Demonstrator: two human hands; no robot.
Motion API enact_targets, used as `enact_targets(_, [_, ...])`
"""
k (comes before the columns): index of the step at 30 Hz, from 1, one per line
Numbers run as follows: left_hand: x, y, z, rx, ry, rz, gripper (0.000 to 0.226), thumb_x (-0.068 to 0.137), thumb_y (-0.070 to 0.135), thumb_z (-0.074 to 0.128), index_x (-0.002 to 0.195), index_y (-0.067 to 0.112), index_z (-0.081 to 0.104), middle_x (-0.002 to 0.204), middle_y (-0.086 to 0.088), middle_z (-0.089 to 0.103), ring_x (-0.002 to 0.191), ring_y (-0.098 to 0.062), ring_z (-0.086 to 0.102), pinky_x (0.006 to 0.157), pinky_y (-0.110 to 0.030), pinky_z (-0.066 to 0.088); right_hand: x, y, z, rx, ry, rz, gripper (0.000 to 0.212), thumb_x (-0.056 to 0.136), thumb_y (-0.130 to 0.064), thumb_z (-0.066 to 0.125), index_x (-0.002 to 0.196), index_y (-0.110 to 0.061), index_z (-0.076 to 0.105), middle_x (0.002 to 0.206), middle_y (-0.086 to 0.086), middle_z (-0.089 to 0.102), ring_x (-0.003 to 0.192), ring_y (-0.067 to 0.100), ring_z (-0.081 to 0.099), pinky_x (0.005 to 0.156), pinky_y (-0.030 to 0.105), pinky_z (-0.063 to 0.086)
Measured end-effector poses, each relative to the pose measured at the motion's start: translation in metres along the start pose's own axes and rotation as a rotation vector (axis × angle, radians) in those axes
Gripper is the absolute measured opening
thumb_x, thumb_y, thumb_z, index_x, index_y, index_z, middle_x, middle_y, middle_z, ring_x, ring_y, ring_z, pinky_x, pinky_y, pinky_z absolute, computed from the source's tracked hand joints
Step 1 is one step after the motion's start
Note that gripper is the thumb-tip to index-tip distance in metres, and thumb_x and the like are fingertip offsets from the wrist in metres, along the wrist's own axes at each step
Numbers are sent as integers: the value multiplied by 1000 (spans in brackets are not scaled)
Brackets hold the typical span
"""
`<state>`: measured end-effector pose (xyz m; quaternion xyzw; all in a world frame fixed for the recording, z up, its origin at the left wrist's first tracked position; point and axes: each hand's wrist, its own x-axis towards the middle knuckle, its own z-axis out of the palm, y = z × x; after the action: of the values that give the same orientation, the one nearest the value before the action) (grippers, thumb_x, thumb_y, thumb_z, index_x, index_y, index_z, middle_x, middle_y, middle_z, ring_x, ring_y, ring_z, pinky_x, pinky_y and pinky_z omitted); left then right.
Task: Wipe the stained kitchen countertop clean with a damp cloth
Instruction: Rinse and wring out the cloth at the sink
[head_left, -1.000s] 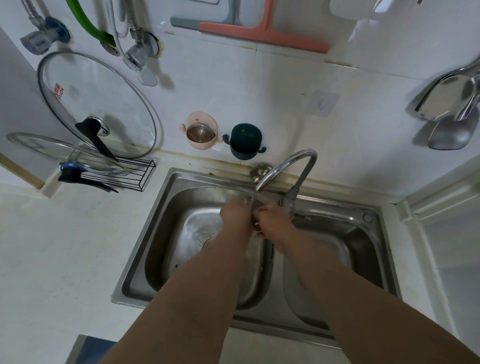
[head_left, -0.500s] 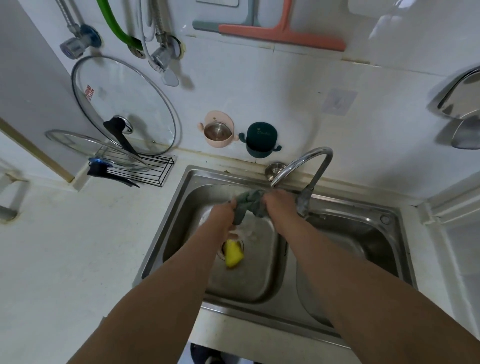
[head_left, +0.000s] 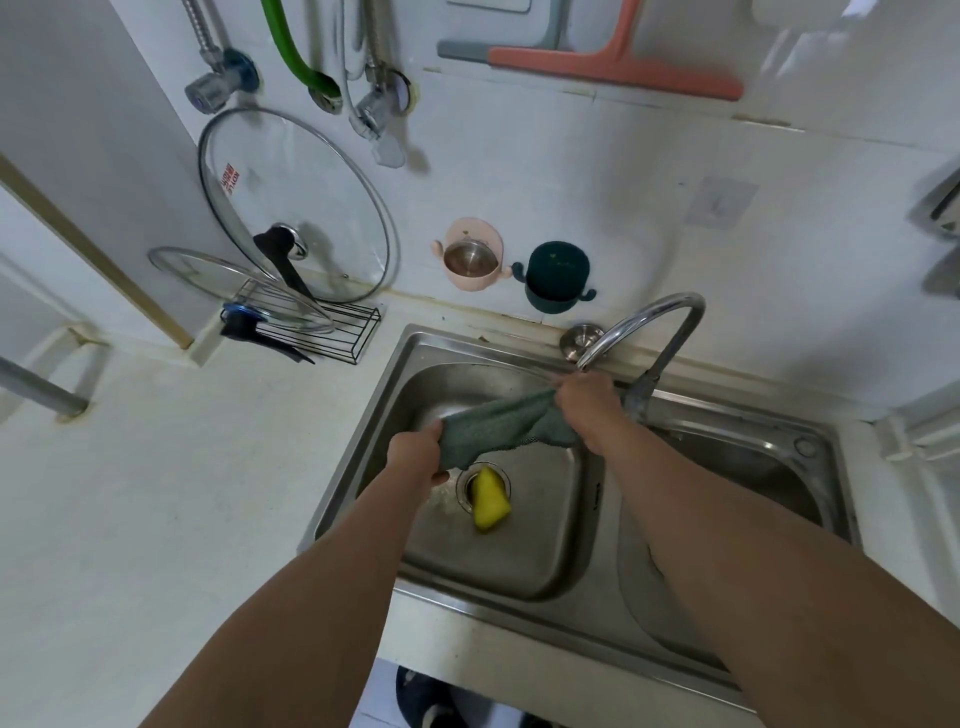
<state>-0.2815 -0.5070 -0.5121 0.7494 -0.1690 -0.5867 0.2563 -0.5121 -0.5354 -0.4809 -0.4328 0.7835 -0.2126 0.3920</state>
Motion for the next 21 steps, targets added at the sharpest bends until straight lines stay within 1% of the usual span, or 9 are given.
enact_targets(4, [-2, -3, 3, -12, 0, 72, 44, 103, 40, 60, 131, 6, 61, 109, -9, 65, 92, -26, 68, 83, -44, 63, -1, 1, -5, -92, -10, -67, 31, 100, -19, 49, 118, -5, 69, 103, 8, 60, 93, 19, 52, 93, 37, 49])
enact_targets(6, [-3, -5, 4, -56, -13, 95, 48, 103, 43, 57, 133, 6, 60, 102, -6, 64, 86, -22, 66, 83, -44, 63, -4, 2, -4, -54, 4, -76, 27, 98, -23, 55, 111, -5, 71, 101, 10, 67, 88, 20, 58, 86, 39, 53])
enact_targets(8, [-7, -3, 6, -72, -30, 75, 42, 105, 40, 55, 134, 9, 58, 106, -8, 63, 92, -27, 68, 82, -47, 63, -7, 4, -4, 16, 43, -82, 23, 96, -30, 63, 101, -10, 72, 96, 11, 72, 84, 24, 66, 80, 38, 56])
enact_targets(10, [-12, -1, 7, -116, -44, 9, 38, 104, 40, 59, 128, 10, 58, 112, -13, 62, 98, -33, 67, 73, -46, 63, -11, 5, -5, 51, 93, -83, 23, 93, -39, 70, 85, -17, 69, 83, 4, 69, 76, 20, 66, 70, 35, 54])
enact_targets(11, [-13, 0, 8, -141, -57, -18, 41, 102, 43, 61, 125, 9, 57, 115, -16, 63, 100, -36, 68, 68, -45, 62, -13, 5, -5, 55, 121, -83, 25, 91, -40, 73, 75, -22, 64, 75, -2, 66, 70, 14, 63, 63, 31, 48])
enact_targets(14, [-13, -3, 11, -152, -106, -48, 48, 99, 42, 66, 128, 5, 55, 123, -20, 63, 105, -40, 67, 68, -47, 62, -17, 2, -6, 51, 134, -47, 27, 85, -32, 80, 68, -27, 60, 69, -9, 63, 65, 6, 59, 52, 21, 36])
enact_targets(18, [-11, -8, 15, -115, -160, -40, 47, 96, 28, 74, 130, 0, 57, 117, -20, 66, 106, -38, 68, 88, -54, 61, -24, -1, -13, 185, 15, 28, 15, 78, -9, 79, 76, -19, 68, 80, 0, 69, 76, 16, 66, 51, 19, 44])
enact_targets(20, [-12, -9, 21, -90, -186, -38, 46, 96, 15, 74, 134, -2, 55, 118, -21, 67, 108, -38, 68, 85, -52, 61, -27, -3, -18, 210, 5, 15, 18, 78, -2, 73, 76, -19, 69, 78, -1, 67, 75, 15, 62, 50, 18, 43])
enact_targets(21, [-13, -9, 25, -88, -191, -35, 45, 96, 11, 71, 135, -3, 54, 118, -22, 67, 108, -39, 68, 76, -49, 63, -28, -3, -22, 225, 16, 6, 20, 79, 0, 68, 75, -20, 69, 75, -1, 66, 73, 14, 60, 51, 19, 42])
